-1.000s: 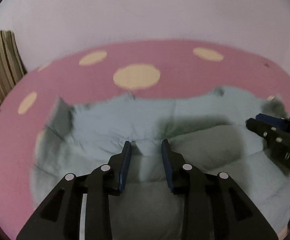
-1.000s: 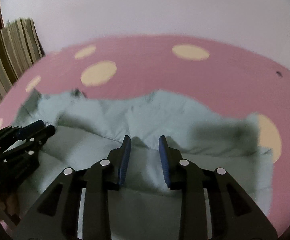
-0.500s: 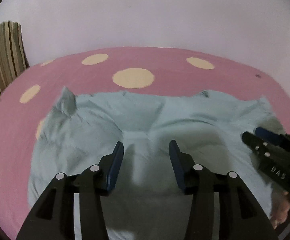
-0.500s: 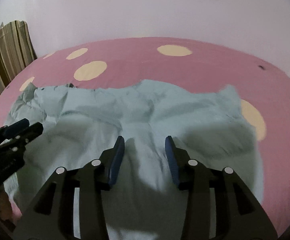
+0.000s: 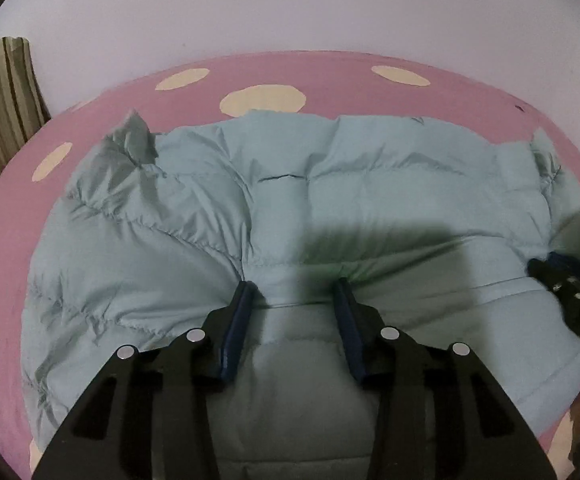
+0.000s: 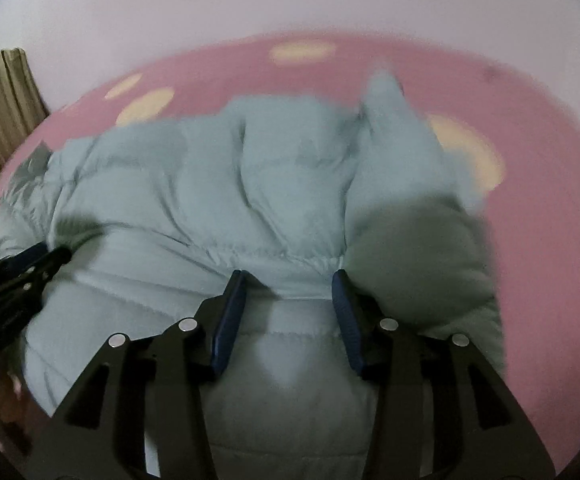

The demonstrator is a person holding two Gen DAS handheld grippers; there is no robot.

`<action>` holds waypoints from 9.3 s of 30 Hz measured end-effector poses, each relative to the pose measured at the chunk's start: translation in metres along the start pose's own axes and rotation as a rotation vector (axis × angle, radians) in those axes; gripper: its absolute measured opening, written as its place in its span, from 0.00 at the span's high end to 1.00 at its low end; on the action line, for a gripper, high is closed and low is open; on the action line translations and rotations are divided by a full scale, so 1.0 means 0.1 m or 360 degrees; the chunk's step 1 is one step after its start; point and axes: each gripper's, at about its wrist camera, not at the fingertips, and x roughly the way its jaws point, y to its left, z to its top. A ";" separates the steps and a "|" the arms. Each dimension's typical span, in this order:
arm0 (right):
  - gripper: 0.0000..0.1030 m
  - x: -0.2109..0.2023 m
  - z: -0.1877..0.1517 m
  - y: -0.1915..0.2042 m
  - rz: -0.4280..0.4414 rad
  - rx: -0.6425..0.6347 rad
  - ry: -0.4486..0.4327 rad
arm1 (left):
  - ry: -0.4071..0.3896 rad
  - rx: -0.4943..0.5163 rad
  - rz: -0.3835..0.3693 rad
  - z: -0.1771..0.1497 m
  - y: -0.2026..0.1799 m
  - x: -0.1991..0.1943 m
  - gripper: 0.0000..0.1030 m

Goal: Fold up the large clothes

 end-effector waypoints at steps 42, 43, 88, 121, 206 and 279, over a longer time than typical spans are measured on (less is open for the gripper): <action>0.80 -0.60 -0.68 -0.37 0.0080 0.0282 0.0005 | -0.0022 -0.0482 -0.0035 -0.65 0.93 -0.58 0.85; 0.81 -0.61 -0.67 -0.36 0.0076 0.0280 0.0001 | -0.0023 -0.0484 -0.0033 -0.65 0.93 -0.59 0.85; 0.83 -1.00 -1.18 -0.15 0.0260 0.0077 0.0095 | 0.0029 -0.0649 0.0004 -2.10 1.41 -1.82 0.87; 0.66 -1.76 -1.09 -0.18 -0.0045 0.0000 -0.0155 | -0.0042 -0.0593 0.0196 -2.16 1.53 -2.19 0.57; 0.65 -0.39 -0.81 1.40 -0.0019 -0.0409 0.0048 | 0.0051 -0.0349 0.0374 -1.36 1.43 -1.51 0.34; 0.65 -0.38 -0.89 1.51 -0.0096 -0.0403 -0.0046 | 0.0236 -0.0305 0.0066 -1.25 1.38 -0.96 0.83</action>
